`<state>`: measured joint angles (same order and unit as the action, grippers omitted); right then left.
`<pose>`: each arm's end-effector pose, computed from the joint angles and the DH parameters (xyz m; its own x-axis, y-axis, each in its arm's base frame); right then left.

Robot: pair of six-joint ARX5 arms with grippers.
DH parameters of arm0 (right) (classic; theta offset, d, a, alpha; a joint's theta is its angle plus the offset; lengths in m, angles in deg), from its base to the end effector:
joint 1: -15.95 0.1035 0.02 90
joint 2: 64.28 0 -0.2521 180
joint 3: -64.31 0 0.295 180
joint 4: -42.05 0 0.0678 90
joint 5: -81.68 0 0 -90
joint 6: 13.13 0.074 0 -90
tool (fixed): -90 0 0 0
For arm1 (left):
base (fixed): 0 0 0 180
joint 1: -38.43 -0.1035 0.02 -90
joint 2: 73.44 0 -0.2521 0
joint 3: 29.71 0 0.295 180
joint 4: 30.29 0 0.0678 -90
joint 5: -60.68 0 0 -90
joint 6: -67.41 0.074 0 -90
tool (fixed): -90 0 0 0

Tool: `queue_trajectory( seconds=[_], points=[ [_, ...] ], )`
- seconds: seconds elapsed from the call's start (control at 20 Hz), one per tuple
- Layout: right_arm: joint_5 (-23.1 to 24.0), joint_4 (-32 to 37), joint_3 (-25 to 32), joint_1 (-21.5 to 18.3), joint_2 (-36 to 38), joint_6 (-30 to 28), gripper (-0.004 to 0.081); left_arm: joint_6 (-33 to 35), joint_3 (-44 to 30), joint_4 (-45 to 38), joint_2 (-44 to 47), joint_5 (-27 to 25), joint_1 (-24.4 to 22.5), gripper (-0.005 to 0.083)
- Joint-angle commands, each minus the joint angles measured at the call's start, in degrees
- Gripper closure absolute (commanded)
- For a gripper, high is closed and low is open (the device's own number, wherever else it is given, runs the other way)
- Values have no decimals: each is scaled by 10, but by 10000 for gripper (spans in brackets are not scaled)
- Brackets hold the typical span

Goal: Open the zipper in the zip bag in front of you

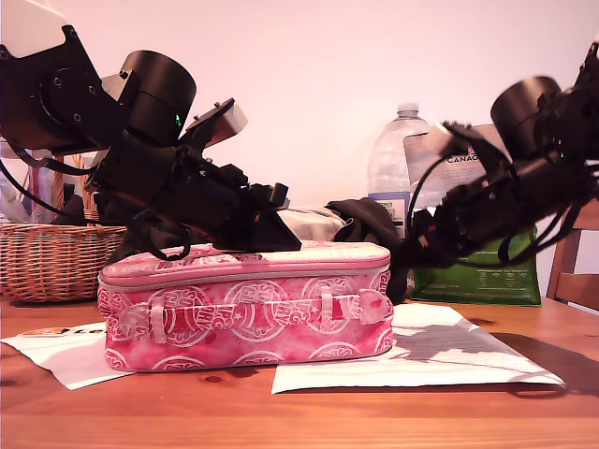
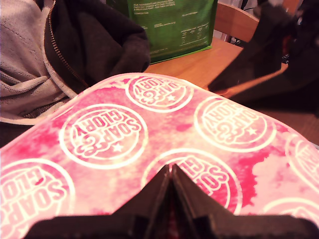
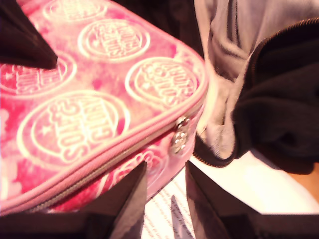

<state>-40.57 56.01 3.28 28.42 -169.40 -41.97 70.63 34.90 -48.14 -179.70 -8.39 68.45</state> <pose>0.3922 0.1272 0.0762 0.5990 0.6790 -0.4245 -0.7911 0.5838 -0.1826 0.3645 -0.2412 0.0942 0.5612 -0.7369 -0.3769 0.7687 0.6328 -0.0925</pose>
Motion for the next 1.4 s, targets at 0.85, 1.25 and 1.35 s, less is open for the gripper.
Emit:
queue_trajectory(
  seconds=[0.85,1.25,1.35],
  points=[
    [50,-26,-77,28,-51,-12,559,3,-3,14,-11,1,3,792],
    [58,-28,-78,28,-59,-26,584,2,-3,17,-11,1,3,792],
    [58,-27,-78,28,-59,-27,622,3,-3,16,-11,1,3,792]
  ],
)
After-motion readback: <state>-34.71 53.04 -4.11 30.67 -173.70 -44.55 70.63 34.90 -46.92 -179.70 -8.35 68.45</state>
